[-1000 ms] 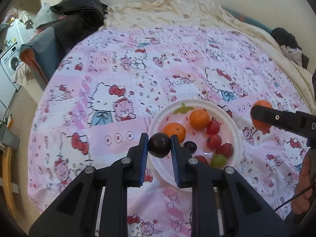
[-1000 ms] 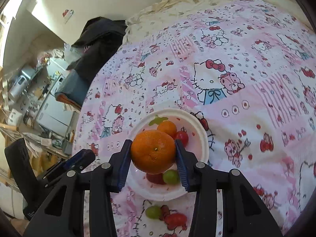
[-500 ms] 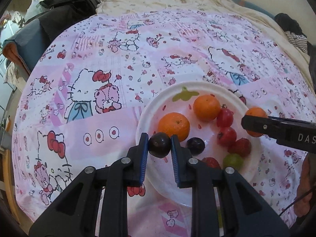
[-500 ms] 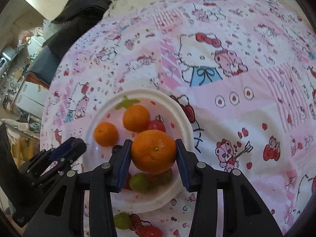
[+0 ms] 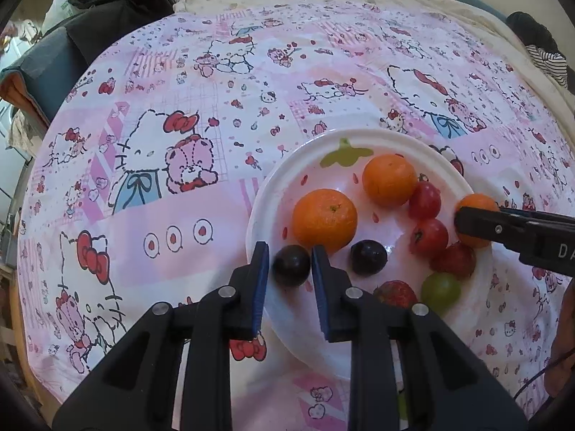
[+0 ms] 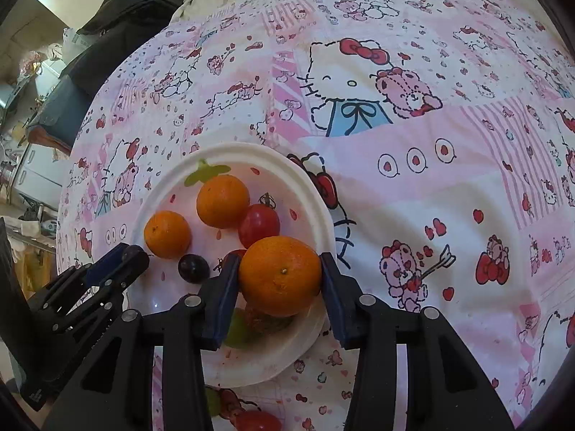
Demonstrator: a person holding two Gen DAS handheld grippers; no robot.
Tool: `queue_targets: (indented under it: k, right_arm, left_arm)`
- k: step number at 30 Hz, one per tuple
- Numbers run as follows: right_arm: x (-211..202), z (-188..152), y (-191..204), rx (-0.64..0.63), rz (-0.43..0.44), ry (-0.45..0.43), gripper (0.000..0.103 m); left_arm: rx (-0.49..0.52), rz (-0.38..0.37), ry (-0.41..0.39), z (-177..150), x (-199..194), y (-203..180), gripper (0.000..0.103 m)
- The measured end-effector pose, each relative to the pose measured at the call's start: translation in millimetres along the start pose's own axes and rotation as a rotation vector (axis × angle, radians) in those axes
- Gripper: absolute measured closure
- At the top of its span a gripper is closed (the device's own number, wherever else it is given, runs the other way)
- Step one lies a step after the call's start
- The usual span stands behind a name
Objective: Organize fruits
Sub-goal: 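Carry the grape and orange over the plate and open both tools, then withdraw both open tools from the plate toward the remaining loose fruit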
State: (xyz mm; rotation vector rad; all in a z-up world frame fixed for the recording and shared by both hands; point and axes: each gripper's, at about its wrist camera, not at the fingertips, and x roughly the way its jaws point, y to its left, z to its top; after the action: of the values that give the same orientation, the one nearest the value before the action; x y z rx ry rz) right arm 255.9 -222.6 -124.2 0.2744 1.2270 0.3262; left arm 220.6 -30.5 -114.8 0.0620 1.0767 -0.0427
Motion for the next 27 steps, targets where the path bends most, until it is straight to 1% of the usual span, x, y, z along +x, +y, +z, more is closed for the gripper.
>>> queue_targets:
  k: [1,3,4,5,6,7,8,9,12,18,27]
  right_arm:
    - [0,0,0,0.0,0.0,-0.001,0.055]
    - [0,0,0,-0.003,-0.003,-0.005,0.054]
    - [0,0,0,-0.001,0.001,-0.005,0.054]
    - [0,0,0,0.004,0.005,-0.005,0.053]
    - [-1,0,-1,0.01,0.015,-0.007,0.049]
    - [-2,1,-1,0.013,0.022,-0.012,0.045]
    - [-4,1,0,0.011,0.022,-0.024,0.036]
    - [-7,2,1,0.009,0.018,-0.037,0.027]
    - [-14,4,4,0.013,0.033,-0.062,0.019]
    - [-28,7,14,0.005,0.041,-0.076,0.018]
    - [-52,2,25,-0.018,0.05,-0.112,0.017]
  left_arm:
    - [0.0,0.001,-0.001,0,0,0,0.075]
    - [0.0,-0.003,-0.009,0,-3,-1,0.06]
    - [0.003,-0.004,-0.015,0,-4,-2,0.057]
    - [0.004,-0.004,-0.019,0,-5,-3,0.05]
    - [0.006,-0.006,-0.024,1,-7,-3,0.042]
    - [0.008,-0.008,-0.027,1,-8,-4,0.038]
    - [0.008,-0.01,-0.031,1,-10,-5,0.032]
    - [0.006,-0.014,-0.036,1,-12,-5,0.029]
    - [0.001,-0.029,-0.033,2,-14,-5,0.027]
    - [-0.025,-0.042,-0.027,3,-19,-2,0.027]
    - [-0.052,-0.053,-0.06,3,-44,6,0.027]
